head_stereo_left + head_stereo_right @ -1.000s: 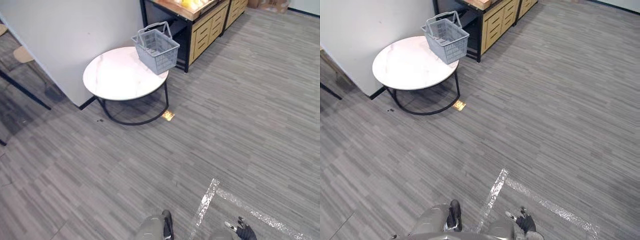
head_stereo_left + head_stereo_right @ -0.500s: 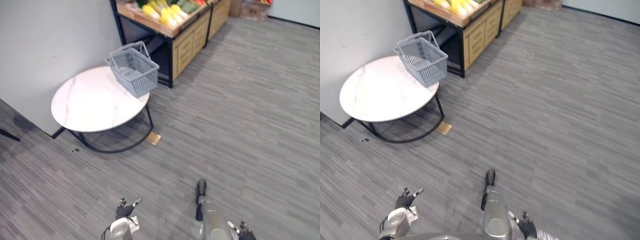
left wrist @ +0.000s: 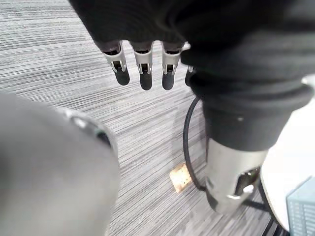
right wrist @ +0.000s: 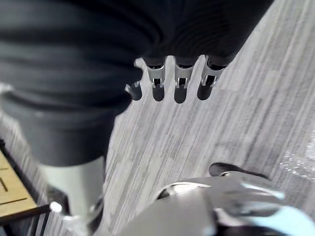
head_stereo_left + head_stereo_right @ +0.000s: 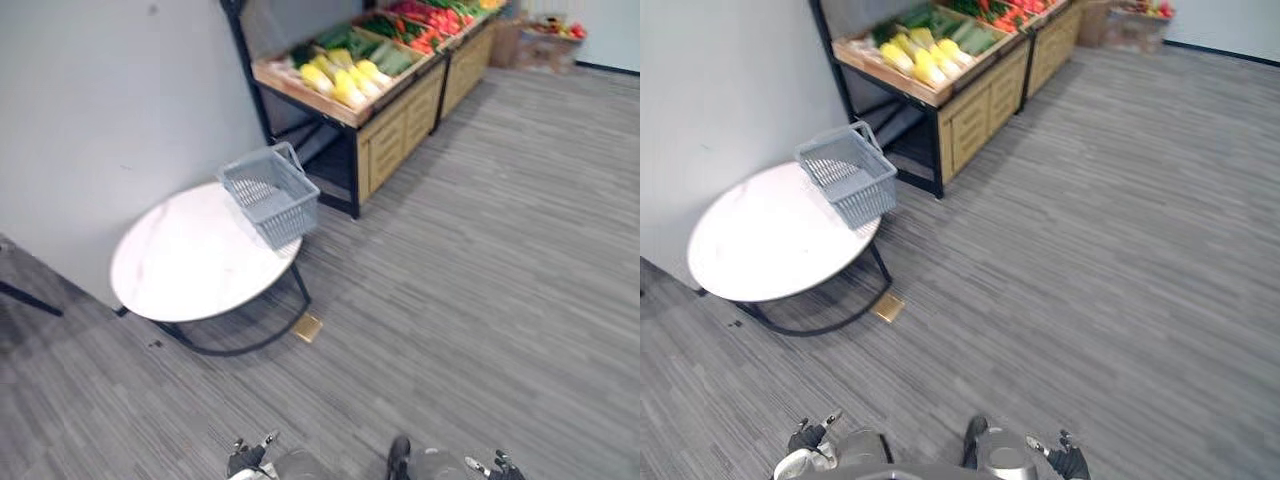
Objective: Pick vegetable in the basket
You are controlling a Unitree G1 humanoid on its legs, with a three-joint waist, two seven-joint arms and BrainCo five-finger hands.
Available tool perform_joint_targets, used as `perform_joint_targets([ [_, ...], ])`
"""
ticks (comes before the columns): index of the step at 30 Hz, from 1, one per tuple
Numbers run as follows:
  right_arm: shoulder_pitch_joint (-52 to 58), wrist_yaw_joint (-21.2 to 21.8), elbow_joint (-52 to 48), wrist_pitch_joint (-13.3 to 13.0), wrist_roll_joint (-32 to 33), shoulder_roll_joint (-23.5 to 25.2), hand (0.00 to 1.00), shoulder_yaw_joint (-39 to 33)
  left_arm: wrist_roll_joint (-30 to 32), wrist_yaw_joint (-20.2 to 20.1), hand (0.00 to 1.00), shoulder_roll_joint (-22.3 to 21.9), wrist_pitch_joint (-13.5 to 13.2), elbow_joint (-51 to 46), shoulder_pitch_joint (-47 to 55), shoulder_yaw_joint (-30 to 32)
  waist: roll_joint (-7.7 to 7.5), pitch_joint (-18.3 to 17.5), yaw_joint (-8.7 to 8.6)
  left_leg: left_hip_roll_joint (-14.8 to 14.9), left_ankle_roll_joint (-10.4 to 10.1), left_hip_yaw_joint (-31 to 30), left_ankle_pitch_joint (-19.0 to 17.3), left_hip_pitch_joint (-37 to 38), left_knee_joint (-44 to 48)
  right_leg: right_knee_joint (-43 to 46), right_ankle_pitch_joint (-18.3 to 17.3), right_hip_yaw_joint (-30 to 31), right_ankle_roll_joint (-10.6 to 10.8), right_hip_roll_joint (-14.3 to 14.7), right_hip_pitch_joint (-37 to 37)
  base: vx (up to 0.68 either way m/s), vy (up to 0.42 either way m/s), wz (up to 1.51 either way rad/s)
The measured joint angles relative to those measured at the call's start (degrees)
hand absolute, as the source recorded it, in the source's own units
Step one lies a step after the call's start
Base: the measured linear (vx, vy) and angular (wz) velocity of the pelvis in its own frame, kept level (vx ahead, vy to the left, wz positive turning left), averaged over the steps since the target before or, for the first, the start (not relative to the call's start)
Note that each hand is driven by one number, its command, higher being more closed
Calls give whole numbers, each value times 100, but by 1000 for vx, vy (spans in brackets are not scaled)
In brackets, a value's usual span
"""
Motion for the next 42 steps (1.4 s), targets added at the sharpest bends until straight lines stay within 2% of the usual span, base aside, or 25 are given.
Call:
perform_joint_targets([
  [2, -96, 6, 15, -72, -1, -5, 0, -1, 106, 44, 0, 11, 135, 6, 86, 71, -3, 2, -6, -335, 22, -34, 95, -146, -1313, -103, -63, -2, 45, -27, 138, 259, -25, 0],
  [4, -130, 12, 47, -112, -10, -6, 0, -63, 396, 166, 0, -10, 340, 22, 366, 67, 76, 30, 23, -562, -121, -130, 652, -308, -3111, -363, -146, 9, 78, 59, 423, 303, 33, 6],
  [7, -146, 13, 232, -244, -35, -88, 0, -121, 632, 194, 0, -144, 514, 291, 703, 68, 264, 78, 191, -192, -79, -370, 803, -778, -3268, -492, -352, 89, 217, 386, 712, 280, 130, -13],
  [9, -131, 7, 392, -282, -104, -77, 0, -120, 660, 192, 0, -209, 606, 496, 868, 63, 214, 74, 301, -139, 71, -342, 989, -719, -3218, -281, -663, 218, 375, 338, 895, 419, 243, -21],
  [10, -143, 7, 418, -286, -165, 3, 0, -106, 659, 190, 0, -208, 676, 530, 908, 71, 31, 41, 346, -306, 249, -275, 1185, -640, -3071, 49, -969, 294, 495, 69, 895, 419, 237, -19],
  [11, -144, 7, 416, -287, -171, 9, 0, -106, 659, 190, 0, -207, 679, 530, 908, 71, 24, 38, 345, -316, 259, -268, 1191, -639, -3057, 75, -996, 297, 499, 53, 893, 445, 234, -5],
  [12, -117, 1, 419, -296, -187, 140, 0, -120, 664, 166, 0, -36, 715, 518, 950, 147, -266, -87, 349, -593, 463, -70, 1329, -685, -2631, 599, -1439, 318, 597, -397, 780, 538, 241, 9],
  [14, -8, 9, 436, -286, -173, 270, 0, -141, 749, 152, 0, 111, 760, 460, 994, 183, -528, -320, 342, -906, 593, 146, 1166, -677, -2256, 1542, -1782, 270, 681, -953, 728, 680, 249, 16],
  [15, -65, 67, 429, -269, -177, 312, 0, -137, 876, 149, 0, 264, 774, 451, 868, 179, -667, -334, 301, -1142, 667, 118, 774, -645, -1942, 3175, -1544, 368, 706, -1515, 91, 569, 204, 48],
  [16, -117, 121, 427, -264, -187, 361, 0, -111, 878, 153, 0, 376, 773, 332, 743, 151, -763, -341, 248, -1368, 730, 30, 554, -456, -1926, 4324, -768, 508, 589, -1897, -360, 569, 239, 62],
  [17, -115, 132, 427, -265, -191, 361, 0, -107, 876, 165, 0, 417, 769, 217, 693, 88, -776, -321, 238, -1455, 759, -44, 457, -309, -1954, 4733, -307, 627, 592, -2003, -495, 567, 209, 63],
  [20, -151, 115, 389, -222, -271, 309, 0, 108, 598, 213, 0, 449, 629, -109, 403, -195, -731, -270, 173, -1592, 871, -362, 167, 500, -2289, 5283, -817, 695, 608, -1889, -935, 506, 85, 43],
  [23, -155, 60, 140, -228, -172, 204, 0, 300, 187, 239, 0, 482, 455, -119, 160, -380, -593, -206, -35, -1421, 748, -652, 113, 1310, -2900, 3586, -1083, 315, 527, -1342, -1509, 566, -20, 44],
  [24, -152, 52, 120, -234, -171, 197, 0, 297, 125, 237, 0, 450, 415, -118, 101, -418, -560, -190, -58, -1375, 721, -718, 90, 1394, -2971, 3095, -1026, 344, 574, -1222, -1620, 489, -91, 59],
  [26, -134, 2, 73, -313, -183, 189, 0, 293, 97, 173, 0, 398, 341, -115, -135, -605, -518, -161, -86, -1240, 495, -1063, -59, 1674, -3105, 651, -177, 961, 767, -771, -1858, 524, -153, 74],
  [28, -95, -1, 75, -316, -187, 217, 0, 286, 99, 146, 0, 260, 268, -95, -188, -609, -550, -147, -93, -1235, 326, -1407, -344, 1897, -3077, -250, 223, 1614, 1059, -761, -1867, 513, -247, 91],
  [29, -77, -8, 78, -312, -187, 239, 0, 270, 100, 136, 0, 224, 235, -95, -173, -557, -560, -145, -107, -1226, 239, -1557, -495, 2005, -3053, -231, 194, 1776, 1074, -800, -1817, 612, -380, 118],
  [30, -38, -4, 110, -279, -227, 263, 0, 238, 99, 144, 0, 212, 233, -65, -116, -447, -568, -149, -148, -1178, 101, -1833, -757, 2337, -3052, 87, 459, 1952, 1157, -820, -1670, 627, -395, 127],
  [31, -38, -4, 134, -219, -357, 146, 0, 166, 104, 161, 0, 74, 266, -3, -33, -389, -335, -231, -185, -908, 12, -1994, -808, 2401, -3026, 663, 476, 1852, 1161, -677, -1739, 741, -472, 117],
  [32, -48, -3, 133, -203, -376, 108, 0, 149, 107, 200, 0, 11, 289, 13, 3, -373, -258, -268, -187, -843, 27, -2005, -780, 2418, -3025, 863, 507, 1845, 1115, -633, -1776, 591, -371, 106],
  [34, -211, 12, 189, -77, -401, -9, 0, 115, 96, 375, 0, -246, 367, 47, 57, -108, -36, -283, -147, -550, -90, -1986, -432, 2417, -2962, 1355, 286, 1545, 718, -549, -1752, 568, -399, 78],
  [36, -294, 10, 283, -24, -412, -35, 0, 125, 111, 432, 0, -240, 422, 17, 46, -6, -31, -282, -71, -447, -116, -1874, -137, 2351, -2805, 1443, 163, 1356, 577, -532, -1637, 398, -294, 48],
  [38, -315, -28, 424, 2, -392, -24, 0, 130, 155, 442, 0, -228, 502, 16, 11, 115, -33, -273, -42, -241, -372, -1656, 272, 2008, -2088, 1120, 97, 1051, 500, -508, -1185, 339, -249, 60],
  [39, -300, -68, 424, 18, -368, 19, 0, 130, 169, 445, 0, -185, 525, 12, -8, 137, -117, -238, -49, -136, -549, -1410, 590, 1779, -1675, 848, 102, 866, 493, -581, -883, 256, -147, 77],
  [42, -303, -192, 425, -7, -348, 35, 0, 112, 226, 444, 0, -164, 533, -10, -34, 190, -149, -225, -57, 45, -556, -207, 356, 1425, -1522, 504, 137, 363, 463, -785, -419, 174, -65, 86],
])
